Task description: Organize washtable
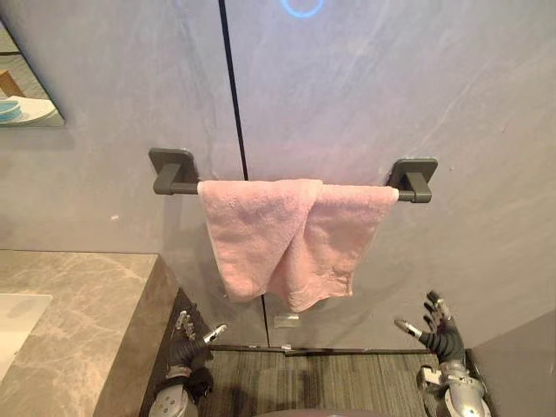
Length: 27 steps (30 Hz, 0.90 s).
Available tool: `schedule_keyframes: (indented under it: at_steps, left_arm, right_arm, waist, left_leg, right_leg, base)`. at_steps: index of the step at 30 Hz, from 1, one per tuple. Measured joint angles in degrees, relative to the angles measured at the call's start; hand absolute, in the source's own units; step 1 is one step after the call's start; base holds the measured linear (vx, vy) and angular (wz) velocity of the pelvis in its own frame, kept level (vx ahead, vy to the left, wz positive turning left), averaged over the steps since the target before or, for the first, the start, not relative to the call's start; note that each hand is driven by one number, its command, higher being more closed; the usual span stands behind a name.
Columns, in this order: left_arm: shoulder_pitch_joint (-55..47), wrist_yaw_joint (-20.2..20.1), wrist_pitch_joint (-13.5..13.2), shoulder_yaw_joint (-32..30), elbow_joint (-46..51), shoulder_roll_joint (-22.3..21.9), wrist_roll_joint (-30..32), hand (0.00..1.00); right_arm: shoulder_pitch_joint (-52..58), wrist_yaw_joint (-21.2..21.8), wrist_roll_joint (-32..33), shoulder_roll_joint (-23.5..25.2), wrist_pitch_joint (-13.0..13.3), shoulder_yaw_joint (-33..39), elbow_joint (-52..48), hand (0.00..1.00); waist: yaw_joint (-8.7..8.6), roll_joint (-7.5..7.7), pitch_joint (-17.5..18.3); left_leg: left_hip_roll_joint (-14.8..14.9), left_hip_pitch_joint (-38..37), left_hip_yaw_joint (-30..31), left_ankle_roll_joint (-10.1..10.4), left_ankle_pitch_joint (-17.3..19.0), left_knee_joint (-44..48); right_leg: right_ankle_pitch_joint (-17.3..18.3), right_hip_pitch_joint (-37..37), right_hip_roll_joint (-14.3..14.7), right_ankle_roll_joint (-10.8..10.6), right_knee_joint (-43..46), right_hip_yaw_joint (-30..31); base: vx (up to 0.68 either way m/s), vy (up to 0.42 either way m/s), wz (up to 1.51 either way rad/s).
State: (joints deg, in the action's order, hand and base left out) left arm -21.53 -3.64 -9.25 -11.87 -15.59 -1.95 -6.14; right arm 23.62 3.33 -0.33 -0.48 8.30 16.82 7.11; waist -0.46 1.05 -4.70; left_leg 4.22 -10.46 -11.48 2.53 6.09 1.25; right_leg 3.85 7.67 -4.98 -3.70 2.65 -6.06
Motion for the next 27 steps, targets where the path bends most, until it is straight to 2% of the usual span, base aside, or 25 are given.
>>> schedule_keyframes:
  at_steps: [8,14,18,27]
  left_arm:
    - [0.3,0.1,0.3,0.5,-10.0,0.5,2.4,0.0]
    - [0.4,0.5,0.7,0.9,-17.2,0.5,4.6,0.0]
    - [0.6,1.4,1.2,1.1,-21.7,0.5,4.8,0.0]
    - [1.9,1.4,1.2,2.2,-25.4,1.4,6.1,0.0]
  right_arm:
    - [-0.2,-0.5,-1.4,-0.6,-1.0,-3.8,11.9,0.0]
    - [-0.7,-0.6,-2.1,-0.7,-1.8,-3.9,18.5,0.0]
    - [-1.7,-0.7,-3.1,-1.1,-2.2,-3.9,22.4,0.0]
    - [-2.4,-0.9,-5.6,-1.1,-2.4,-4.3,28.8,0.0]
  waist:
    - [-0.01,-0.15,0.2]
    - [1.33,-0.72,0.8]
    - [1.39,-1.13,1.2]
    - [1.42,-1.25,1.2]
  left_leg:
    - [0.2,-0.2,-0.7,0.2,0.1,0.2]
    - [0.8,0.0,-1.4,0.6,0.4,0.6]
    - [0.8,0.0,-1.4,0.8,0.2,0.0]
    - [0.8,-0.4,-1.0,1.3,-0.8,-1.7]
  right_leg:
    - [0.7,-0.2,0.0,0.2,1.4,0.1]
    - [0.8,-0.7,0.5,0.3,1.9,0.6]
    - [0.8,-0.9,0.5,0.3,2.0,0.7]
    - [0.8,-1.0,0.8,0.4,1.2,0.2]
  base:
    - [-0.02,-0.011,-0.01]
    - [-0.03,-0.028,-0.05]
    - [0.0,0.0,0.0]
    - [0.0,-0.015,0.02]
